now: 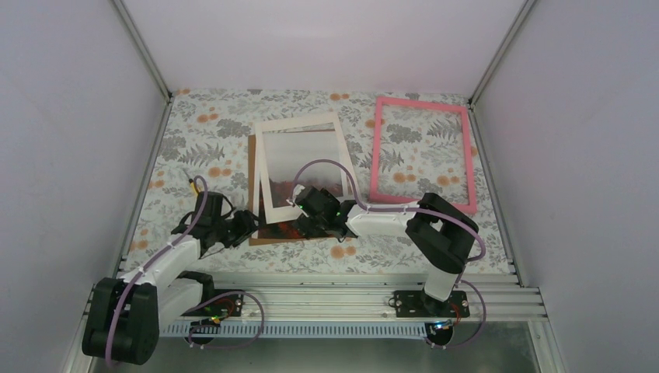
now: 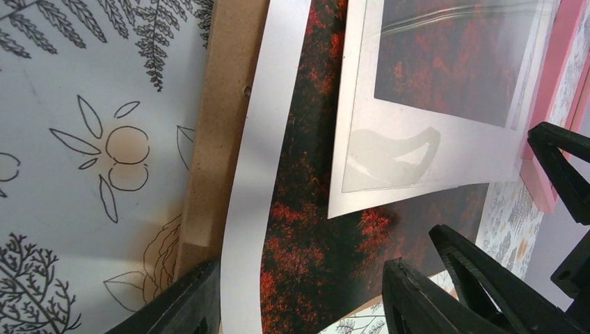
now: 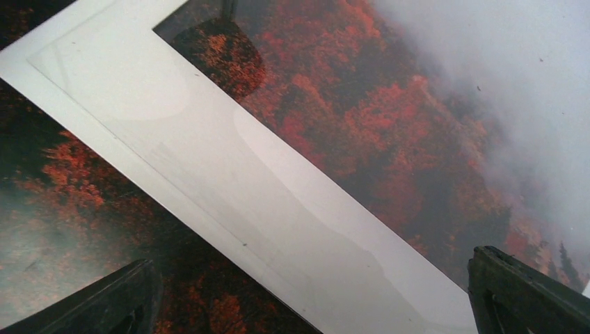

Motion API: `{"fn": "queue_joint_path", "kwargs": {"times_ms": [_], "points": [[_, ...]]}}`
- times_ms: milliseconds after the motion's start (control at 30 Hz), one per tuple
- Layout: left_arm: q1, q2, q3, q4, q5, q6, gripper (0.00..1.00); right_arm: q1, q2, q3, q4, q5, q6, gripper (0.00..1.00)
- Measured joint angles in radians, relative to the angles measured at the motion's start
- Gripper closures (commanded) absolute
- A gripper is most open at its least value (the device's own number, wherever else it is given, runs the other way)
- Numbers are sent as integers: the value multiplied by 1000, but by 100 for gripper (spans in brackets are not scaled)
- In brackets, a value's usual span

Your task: Take the photo out of the frame

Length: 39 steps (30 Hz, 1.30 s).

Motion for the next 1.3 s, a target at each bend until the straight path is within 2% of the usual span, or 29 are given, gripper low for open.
{"fn": "queue_joint_path", "kwargs": {"times_ms": [333, 633, 1000, 1300], "points": [[0, 25, -25, 80, 31, -24, 43, 1, 3, 13, 23, -64, -22, 0], [0, 41, -38, 126, 45, -29, 47, 30, 73, 114, 33, -94, -38, 0], [0, 35, -47, 134, 44, -31, 50, 53, 257, 328, 24, -79, 4, 0], [0, 29, -52, 133, 43, -29, 50, 54, 293, 346, -23, -24, 32, 0]]}}
